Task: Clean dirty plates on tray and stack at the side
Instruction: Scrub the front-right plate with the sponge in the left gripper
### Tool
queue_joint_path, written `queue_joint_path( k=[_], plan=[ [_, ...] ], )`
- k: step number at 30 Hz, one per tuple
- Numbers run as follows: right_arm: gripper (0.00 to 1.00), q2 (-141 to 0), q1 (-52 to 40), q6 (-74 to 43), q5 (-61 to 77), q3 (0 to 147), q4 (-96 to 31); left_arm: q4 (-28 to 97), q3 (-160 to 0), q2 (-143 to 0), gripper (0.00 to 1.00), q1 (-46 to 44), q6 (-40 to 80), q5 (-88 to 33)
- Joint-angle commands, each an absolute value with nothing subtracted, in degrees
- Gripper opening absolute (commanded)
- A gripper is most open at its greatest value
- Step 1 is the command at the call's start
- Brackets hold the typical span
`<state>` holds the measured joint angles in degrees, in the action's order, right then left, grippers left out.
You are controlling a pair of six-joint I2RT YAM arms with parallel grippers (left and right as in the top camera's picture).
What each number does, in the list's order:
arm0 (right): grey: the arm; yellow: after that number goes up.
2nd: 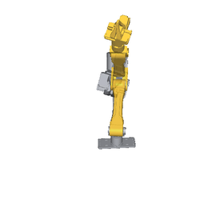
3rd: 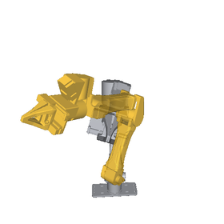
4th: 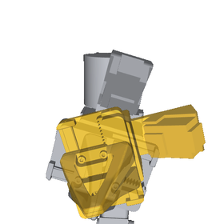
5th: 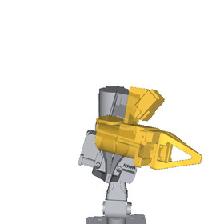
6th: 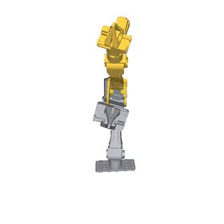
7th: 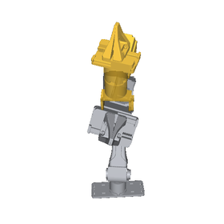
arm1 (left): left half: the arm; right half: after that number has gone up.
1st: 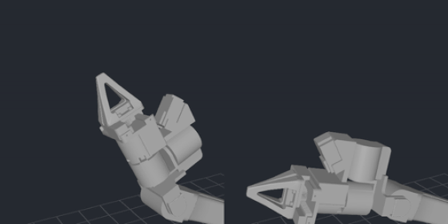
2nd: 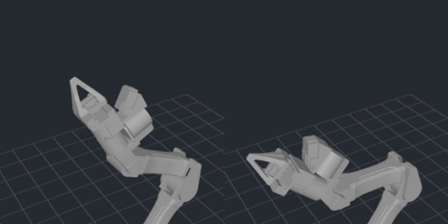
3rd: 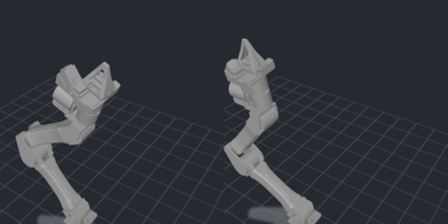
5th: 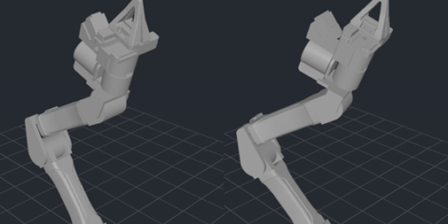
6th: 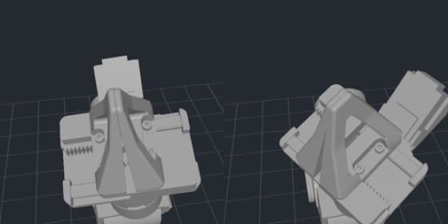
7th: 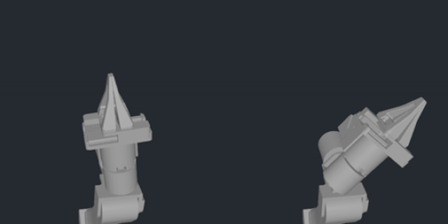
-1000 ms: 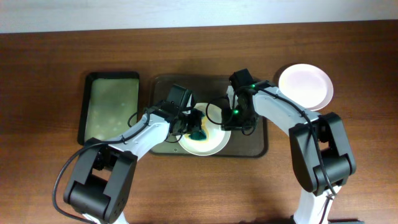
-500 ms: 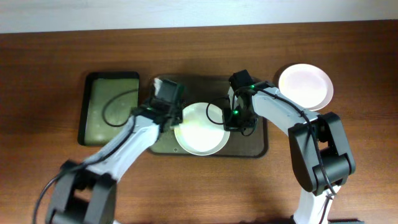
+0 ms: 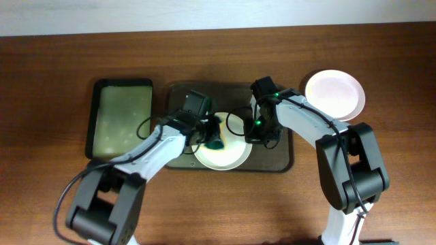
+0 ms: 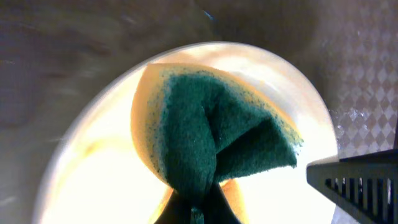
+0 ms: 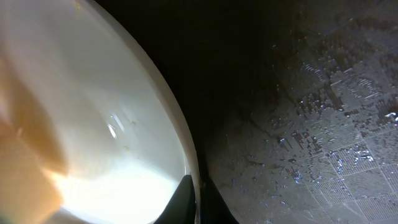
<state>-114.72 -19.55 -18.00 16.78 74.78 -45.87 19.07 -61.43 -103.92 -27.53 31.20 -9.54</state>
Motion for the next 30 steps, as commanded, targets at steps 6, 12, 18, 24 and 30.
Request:
queue_joint_path(
  k=[6,12,18,24,30],
  plan=[
    [0.04,-115.74,-19.86,-18.35,12.16,74.13,-46.13,19.09,-61.65,-108.66,0.0,-28.82,31.9,1.08],
    [0.04,-115.74,-19.86,-18.33,12.12,74.13,-46.26,21.58,-61.67,-108.64,0.0,-28.71,22.72,27.94],
    [0.04,-115.74,-19.86,-18.33,11.29,74.13,-46.28,21.37,-63.83,-108.53,0.0,-28.73,19.59,36.91],
    [0.04,-115.74,-19.86,-18.33,11.29,74.13,-46.24,22.74,-66.67,-102.54,0.0,-28.73,19.64,36.84],
    [0.04,-115.74,-19.86,-18.35,11.31,74.13,-45.56,25.12,-66.59,-98.59,0.0,-28.88,25.76,-2.76]
  ],
)
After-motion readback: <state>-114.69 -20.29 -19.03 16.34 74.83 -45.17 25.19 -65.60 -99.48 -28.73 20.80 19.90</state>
